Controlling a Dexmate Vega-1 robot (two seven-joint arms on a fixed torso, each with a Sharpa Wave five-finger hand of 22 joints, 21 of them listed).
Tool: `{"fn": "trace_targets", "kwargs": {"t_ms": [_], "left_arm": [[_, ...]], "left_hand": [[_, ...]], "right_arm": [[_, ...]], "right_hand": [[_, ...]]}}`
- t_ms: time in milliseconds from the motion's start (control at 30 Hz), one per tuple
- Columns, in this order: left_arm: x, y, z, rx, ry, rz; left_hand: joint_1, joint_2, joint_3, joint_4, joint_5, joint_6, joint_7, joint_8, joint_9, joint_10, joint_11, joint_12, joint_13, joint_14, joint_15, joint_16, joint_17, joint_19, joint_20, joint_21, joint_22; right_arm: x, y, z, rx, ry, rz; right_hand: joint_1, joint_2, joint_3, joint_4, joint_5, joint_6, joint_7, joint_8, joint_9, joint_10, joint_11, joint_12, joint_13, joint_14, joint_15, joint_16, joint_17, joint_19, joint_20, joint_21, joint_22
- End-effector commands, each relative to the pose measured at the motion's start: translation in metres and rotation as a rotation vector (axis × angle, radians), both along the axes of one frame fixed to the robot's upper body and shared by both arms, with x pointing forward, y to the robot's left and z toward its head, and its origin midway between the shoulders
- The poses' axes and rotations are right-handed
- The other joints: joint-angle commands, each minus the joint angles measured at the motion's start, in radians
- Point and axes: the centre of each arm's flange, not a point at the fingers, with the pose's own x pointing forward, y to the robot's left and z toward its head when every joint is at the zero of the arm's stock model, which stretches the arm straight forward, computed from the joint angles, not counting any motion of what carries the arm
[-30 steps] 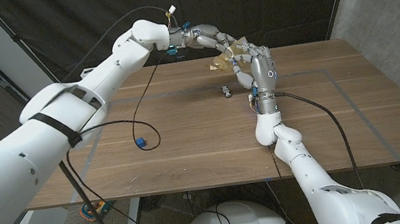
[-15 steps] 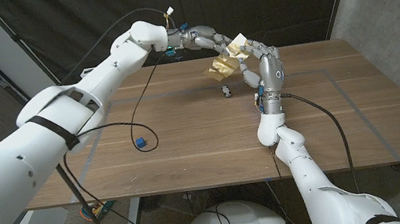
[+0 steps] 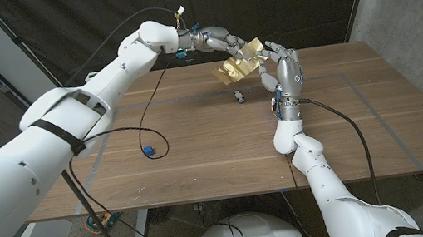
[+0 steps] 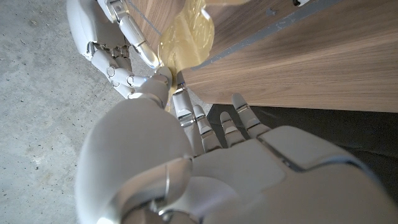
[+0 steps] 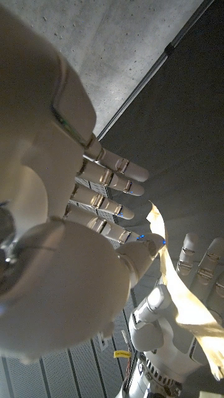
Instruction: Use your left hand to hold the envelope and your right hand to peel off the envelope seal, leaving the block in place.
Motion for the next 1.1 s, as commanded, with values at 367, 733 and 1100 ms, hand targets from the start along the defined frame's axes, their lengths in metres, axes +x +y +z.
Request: {"fn": "trace_targets", "kwargs": {"t_ms": [367, 733, 1100], "left_arm": [[-0.001, -0.008, 0.003, 0.029, -0.011, 0.011], [-0.014, -0.014, 0.011, 0.147, -0.071, 0.072], [-0.023, -0.018, 0.011, 0.162, -0.075, 0.057]], "left_hand": [[0.009, 0.000, 0.011, 0.003, 0.006, 0.057, -0.030, 0.026, 0.022, 0.006, 0.001, 0.011, 0.005, -0.002, -0.044, -0.004, 0.003, -0.009, -0.002, 0.009, 0.001], [0.010, 0.001, 0.014, 0.002, 0.009, 0.058, -0.028, 0.029, 0.026, 0.007, 0.005, 0.014, 0.006, -0.002, -0.041, -0.005, 0.004, -0.009, -0.003, 0.011, 0.001], [0.009, -0.001, 0.015, 0.001, 0.012, 0.064, -0.034, 0.030, 0.024, 0.010, 0.004, 0.018, 0.007, -0.003, -0.041, -0.006, 0.004, -0.008, -0.007, 0.014, 0.001]], "right_arm": [[-0.006, -0.003, -0.003, -0.096, -0.012, -0.042], [-0.011, -0.007, -0.004, -0.181, -0.023, -0.082], [-0.011, -0.006, -0.006, -0.252, -0.025, -0.112]], "right_hand": [[-0.042, -0.055, 0.027, 0.012, -0.009, -0.079, -0.002, -0.050, -0.033, -0.043, -0.008, -0.004, -0.009, -0.012, -0.168, -0.005, 0.000, -0.005, -0.107, 0.003, -0.002], [-0.051, -0.040, 0.036, 0.010, -0.003, -0.016, -0.002, -0.029, -0.034, -0.041, -0.008, 0.001, -0.012, -0.019, -0.170, -0.004, 0.000, -0.005, -0.108, -0.003, -0.002], [-0.059, -0.039, 0.038, 0.010, -0.005, 0.006, -0.003, -0.027, -0.037, -0.039, -0.009, 0.003, -0.014, -0.024, -0.166, -0.006, 0.000, -0.006, -0.106, -0.004, -0.002]]}}
